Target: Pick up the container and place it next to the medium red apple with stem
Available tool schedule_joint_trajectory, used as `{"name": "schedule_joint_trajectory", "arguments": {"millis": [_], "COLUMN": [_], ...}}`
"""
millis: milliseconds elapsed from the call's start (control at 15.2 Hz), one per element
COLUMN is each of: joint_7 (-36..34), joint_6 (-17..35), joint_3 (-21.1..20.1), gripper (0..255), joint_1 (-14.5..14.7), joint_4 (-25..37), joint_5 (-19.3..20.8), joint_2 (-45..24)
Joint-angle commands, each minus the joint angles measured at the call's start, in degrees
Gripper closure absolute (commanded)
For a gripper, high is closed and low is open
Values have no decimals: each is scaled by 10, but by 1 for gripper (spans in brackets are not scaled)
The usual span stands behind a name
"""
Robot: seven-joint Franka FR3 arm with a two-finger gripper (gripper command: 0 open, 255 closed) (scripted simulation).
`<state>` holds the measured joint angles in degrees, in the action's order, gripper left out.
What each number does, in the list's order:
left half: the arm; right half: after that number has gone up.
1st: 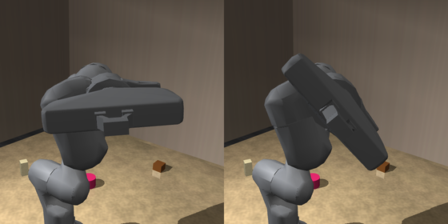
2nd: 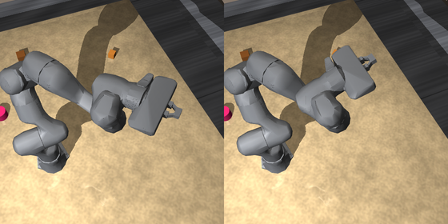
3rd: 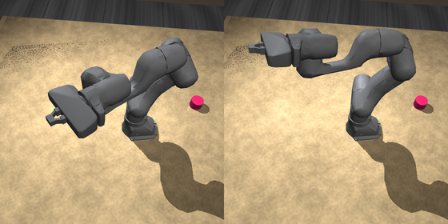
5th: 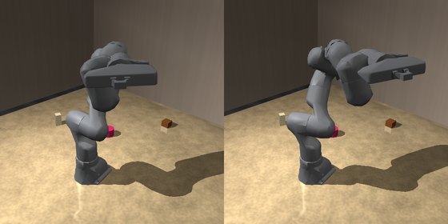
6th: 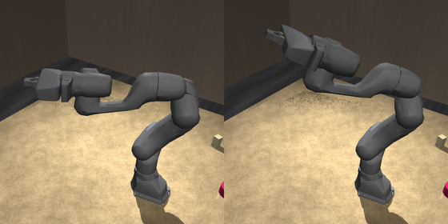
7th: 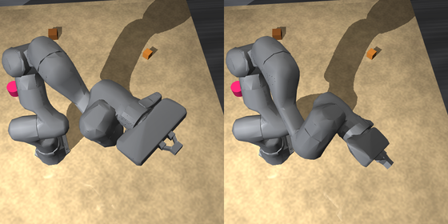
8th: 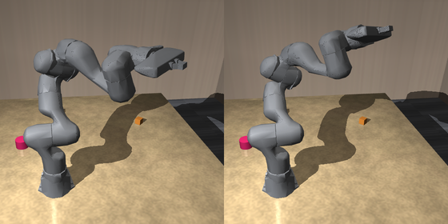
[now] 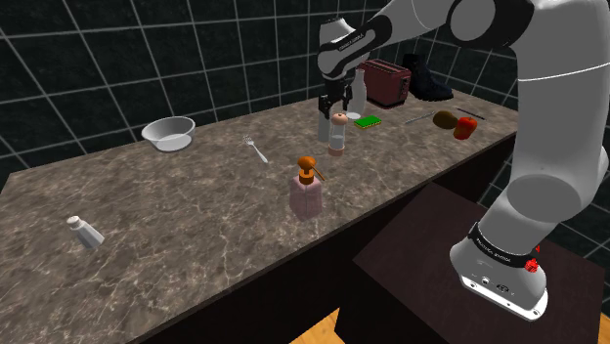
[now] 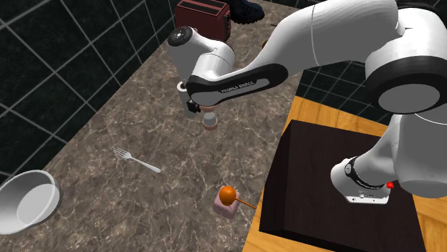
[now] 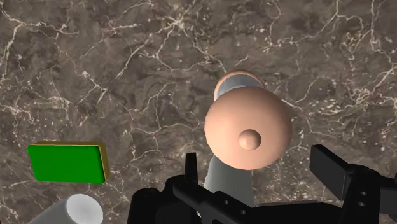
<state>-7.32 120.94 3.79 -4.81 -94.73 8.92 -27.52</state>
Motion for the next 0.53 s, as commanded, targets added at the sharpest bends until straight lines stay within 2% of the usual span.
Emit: {"name": "schedule_joint_trajectory", "arguments": {"millis": [0, 462], "joint_7": [0, 0], "joint_6": [12, 22], "joint_3": [1, 1], "gripper": [0, 0], "joint_1": [-2, -3], "joint_4": [-4, -8], "joint_5": [0, 1], "joint_2": [-8, -13]}}
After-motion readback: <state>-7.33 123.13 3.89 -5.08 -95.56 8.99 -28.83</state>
